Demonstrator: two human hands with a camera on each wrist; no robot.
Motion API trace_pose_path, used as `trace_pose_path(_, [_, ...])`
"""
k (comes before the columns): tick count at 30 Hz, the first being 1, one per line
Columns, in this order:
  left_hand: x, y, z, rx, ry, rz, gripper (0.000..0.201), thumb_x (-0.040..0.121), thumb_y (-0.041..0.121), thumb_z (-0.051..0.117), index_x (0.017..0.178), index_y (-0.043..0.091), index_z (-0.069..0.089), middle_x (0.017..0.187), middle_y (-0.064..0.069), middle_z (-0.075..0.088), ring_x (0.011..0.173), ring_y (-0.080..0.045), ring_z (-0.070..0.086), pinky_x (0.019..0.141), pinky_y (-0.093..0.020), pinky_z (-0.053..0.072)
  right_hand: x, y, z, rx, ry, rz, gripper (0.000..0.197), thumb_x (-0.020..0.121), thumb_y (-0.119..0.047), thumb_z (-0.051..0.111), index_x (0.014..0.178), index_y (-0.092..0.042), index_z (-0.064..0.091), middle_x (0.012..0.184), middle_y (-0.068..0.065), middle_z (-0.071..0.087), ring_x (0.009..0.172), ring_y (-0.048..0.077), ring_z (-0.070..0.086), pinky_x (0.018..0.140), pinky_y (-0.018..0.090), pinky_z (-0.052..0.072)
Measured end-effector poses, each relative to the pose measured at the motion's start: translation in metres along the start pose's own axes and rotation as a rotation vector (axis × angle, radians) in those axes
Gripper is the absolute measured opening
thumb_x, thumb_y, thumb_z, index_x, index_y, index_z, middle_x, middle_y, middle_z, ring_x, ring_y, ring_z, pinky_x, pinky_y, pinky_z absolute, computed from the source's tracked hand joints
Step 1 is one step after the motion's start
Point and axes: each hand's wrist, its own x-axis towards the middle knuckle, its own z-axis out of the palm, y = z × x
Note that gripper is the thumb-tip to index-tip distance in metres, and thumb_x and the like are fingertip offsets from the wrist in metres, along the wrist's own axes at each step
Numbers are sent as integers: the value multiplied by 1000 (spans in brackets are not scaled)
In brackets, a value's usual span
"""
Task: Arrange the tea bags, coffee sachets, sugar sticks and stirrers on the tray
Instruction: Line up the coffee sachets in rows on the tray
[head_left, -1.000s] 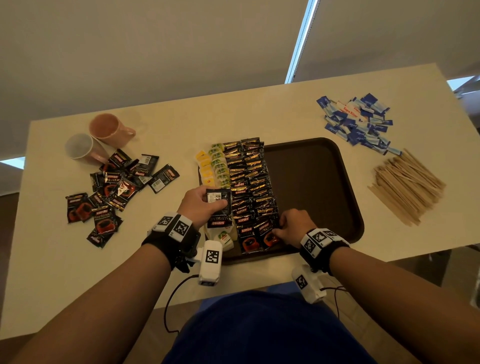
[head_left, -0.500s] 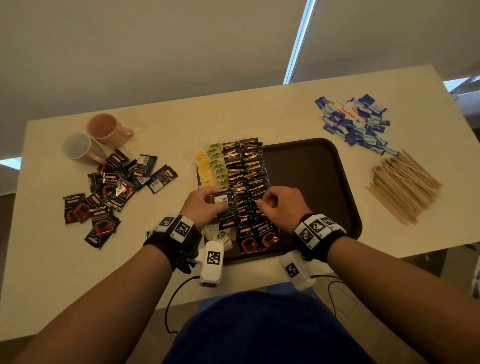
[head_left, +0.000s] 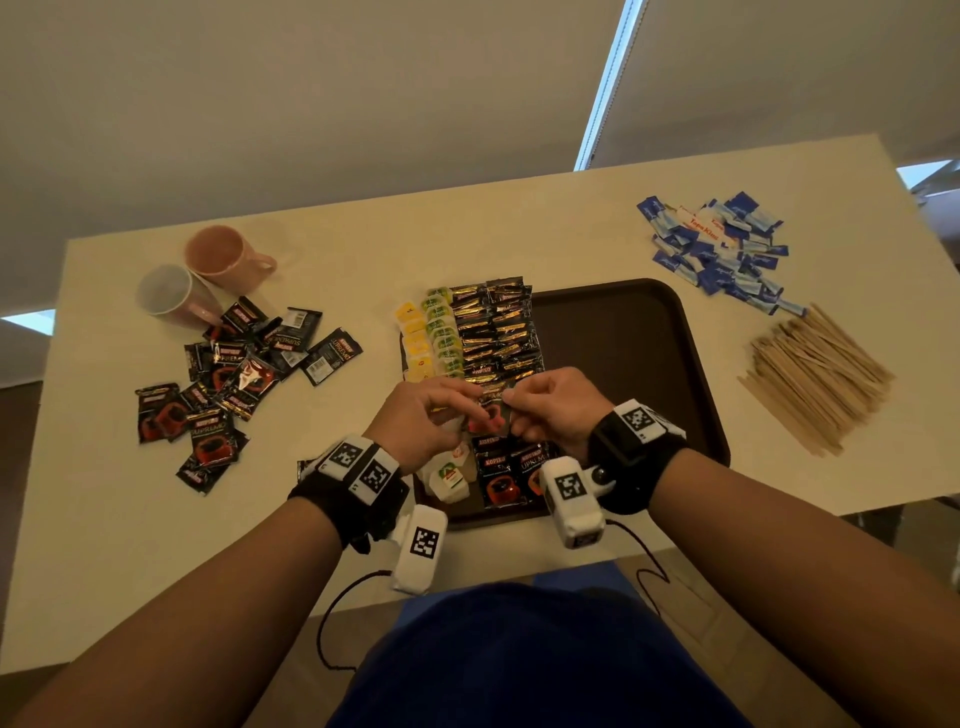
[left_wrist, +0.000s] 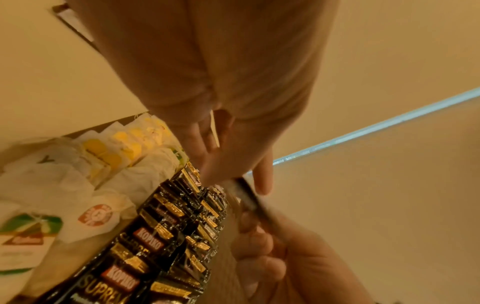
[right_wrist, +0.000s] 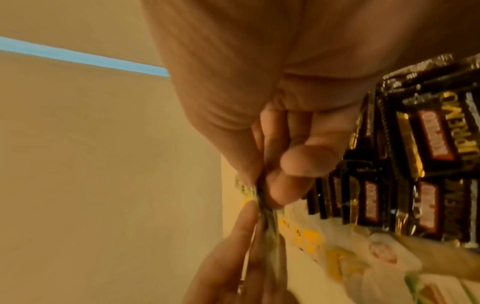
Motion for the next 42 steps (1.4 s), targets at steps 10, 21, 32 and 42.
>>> trace_pose_path(10, [13,-3,11,-47,214,-140,27,87,12,76,111,21,68,98,-4,70,80,-16,69,62,-26,56,-5,4,-6,-402,-11,-197,4,91,-14,68,87,-13,69,75,12,70,62,17,63,55,27,50])
trace_pose_path(21, [-3,-31,29,228,121,-335,18,78,12,83,83,22,69,83,0,71,79,-19,71,78,-34,59,-7,34,5,-867,-49,-175,9,91,-12,69,87,-20,65,73,-1,71,60,9,69,62,24,59])
trace_pose_path(32, [-13,-50,60,416,96,-549,16,81,30,79,82,14,75,82,-1,74,77,-17,72,77,-33,61,-3,69,-1,-1105,52,-179,10,89,-24,70,90,-14,69,97,3,67,95,18,62,84,29,50])
trace_pose_path(42, [-12,-54,74,527,29,-561,20,83,31,79,82,11,78,82,-3,74,82,-16,68,63,-23,45,-2,56,-21,-1227,110,28,35,83,-46,73,78,-12,67,79,3,68,76,19,66,73,34,58])
